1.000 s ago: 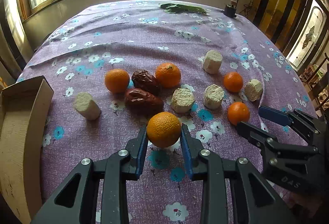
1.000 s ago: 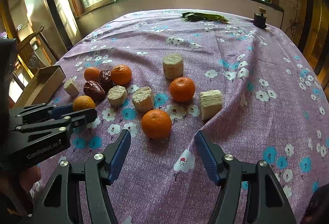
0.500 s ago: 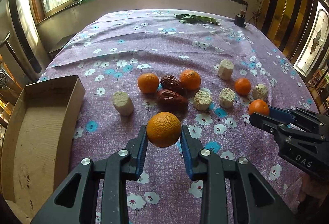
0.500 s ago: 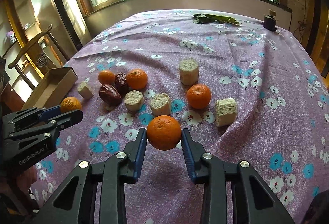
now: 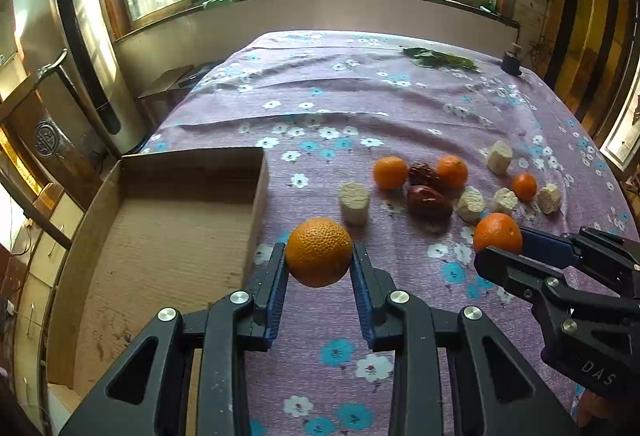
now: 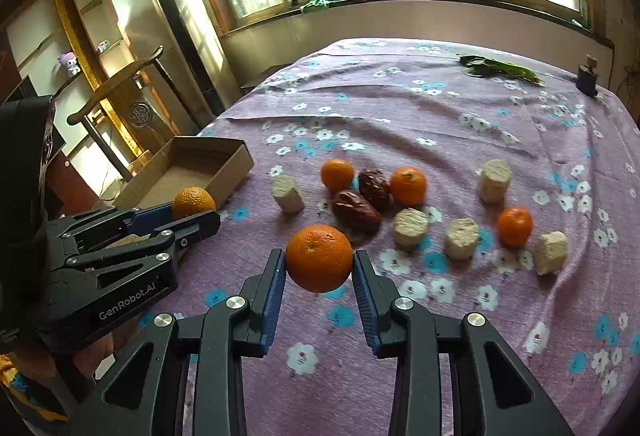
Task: Organize fruits
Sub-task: 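Carry the orange into the cardboard box and open the left gripper while the right does likewise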
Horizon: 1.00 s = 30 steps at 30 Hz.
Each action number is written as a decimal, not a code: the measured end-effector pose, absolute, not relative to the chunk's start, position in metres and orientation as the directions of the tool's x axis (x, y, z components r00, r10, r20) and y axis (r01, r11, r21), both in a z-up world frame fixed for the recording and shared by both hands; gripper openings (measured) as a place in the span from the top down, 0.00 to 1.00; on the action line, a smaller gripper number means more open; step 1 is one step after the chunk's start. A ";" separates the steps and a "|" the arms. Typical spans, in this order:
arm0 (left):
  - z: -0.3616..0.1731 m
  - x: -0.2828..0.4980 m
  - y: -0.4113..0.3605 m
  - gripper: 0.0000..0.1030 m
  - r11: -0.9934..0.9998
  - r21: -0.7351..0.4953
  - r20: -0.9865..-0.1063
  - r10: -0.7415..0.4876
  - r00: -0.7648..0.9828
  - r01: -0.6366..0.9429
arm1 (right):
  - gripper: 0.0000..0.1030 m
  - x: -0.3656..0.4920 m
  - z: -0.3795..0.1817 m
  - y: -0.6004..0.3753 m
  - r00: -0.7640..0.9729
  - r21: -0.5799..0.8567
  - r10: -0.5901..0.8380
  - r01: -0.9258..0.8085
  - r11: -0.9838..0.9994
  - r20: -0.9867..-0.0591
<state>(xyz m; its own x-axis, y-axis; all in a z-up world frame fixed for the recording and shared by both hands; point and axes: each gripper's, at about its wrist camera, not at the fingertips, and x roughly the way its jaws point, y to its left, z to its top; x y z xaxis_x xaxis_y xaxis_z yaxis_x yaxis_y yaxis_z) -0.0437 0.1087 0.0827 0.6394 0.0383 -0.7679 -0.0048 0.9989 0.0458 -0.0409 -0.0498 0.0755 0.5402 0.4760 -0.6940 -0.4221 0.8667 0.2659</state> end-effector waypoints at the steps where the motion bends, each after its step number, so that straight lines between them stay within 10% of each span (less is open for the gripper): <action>1: 0.084 -0.043 0.117 0.71 0.998 0.052 -0.767 0.052 0.639 -0.018 | 0.64 -0.040 0.076 -0.041 0.531 0.269 0.487 -0.436 0.859 -0.693; 30: 0.039 0.002 0.270 0.71 0.950 0.050 -0.866 0.195 0.460 -0.308 | 0.63 0.038 0.037 0.156 0.300 0.243 0.551 -0.665 0.706 -0.779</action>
<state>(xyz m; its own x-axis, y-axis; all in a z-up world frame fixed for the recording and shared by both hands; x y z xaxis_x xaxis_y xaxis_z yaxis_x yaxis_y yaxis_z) 0.0019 0.2700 0.0386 0.4604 0.1950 -0.8660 -0.3076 0.9502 0.0504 0.0378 0.1563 0.0371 0.3002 0.5508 -0.7788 -0.6647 0.7064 0.2433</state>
